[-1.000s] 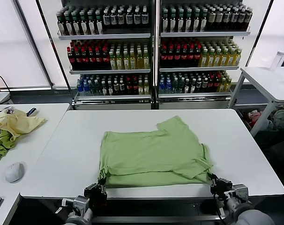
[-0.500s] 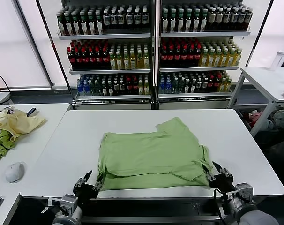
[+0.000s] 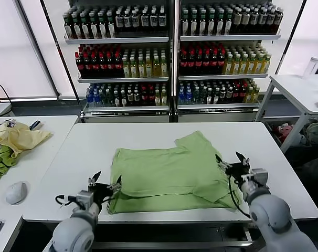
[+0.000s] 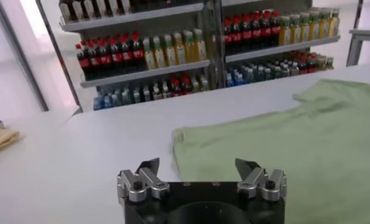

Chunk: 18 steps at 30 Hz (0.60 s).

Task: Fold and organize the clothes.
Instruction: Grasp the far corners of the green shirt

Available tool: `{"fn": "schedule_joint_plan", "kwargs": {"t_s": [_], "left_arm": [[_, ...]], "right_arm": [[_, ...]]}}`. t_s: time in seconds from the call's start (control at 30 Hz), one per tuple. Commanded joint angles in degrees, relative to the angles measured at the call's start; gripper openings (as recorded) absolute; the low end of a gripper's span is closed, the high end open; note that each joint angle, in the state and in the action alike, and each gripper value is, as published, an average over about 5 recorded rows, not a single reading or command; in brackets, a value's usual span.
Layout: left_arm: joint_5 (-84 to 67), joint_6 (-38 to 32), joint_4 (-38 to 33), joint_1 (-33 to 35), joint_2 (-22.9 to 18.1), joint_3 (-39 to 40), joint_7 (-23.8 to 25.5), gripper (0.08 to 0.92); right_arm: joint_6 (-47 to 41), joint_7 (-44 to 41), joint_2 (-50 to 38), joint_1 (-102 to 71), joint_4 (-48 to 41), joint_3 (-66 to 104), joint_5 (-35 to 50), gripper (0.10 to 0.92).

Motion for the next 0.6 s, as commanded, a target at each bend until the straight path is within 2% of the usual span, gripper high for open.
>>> {"fn": "schedule_joint_plan", "kwargs": {"t_s": [0.03, 0.27, 0.6], "left_arm": [[-3.39, 0.12, 20.25, -22.14, -2.97, 8.57, -0.73, 0.823], [-2.91, -0.27, 28.17, -27.48, -6.17, 9.8, -1.96, 0.823], [-2.84, -0.46, 35.73, -31.04, -8.07, 10.71, -2.1, 0.823]], "right_arm": [[-1.22, 0.86, 3.71, 17.46, -18.01, -8.09, 0.52, 0.823], [-0.63, 0.33, 7.08, 24.05, -27.54, -10.59, -1.18, 0.823], [1.05, -1.05, 12.36, 31.09, -42.96, -11.71, -3.96, 0.823]]}}
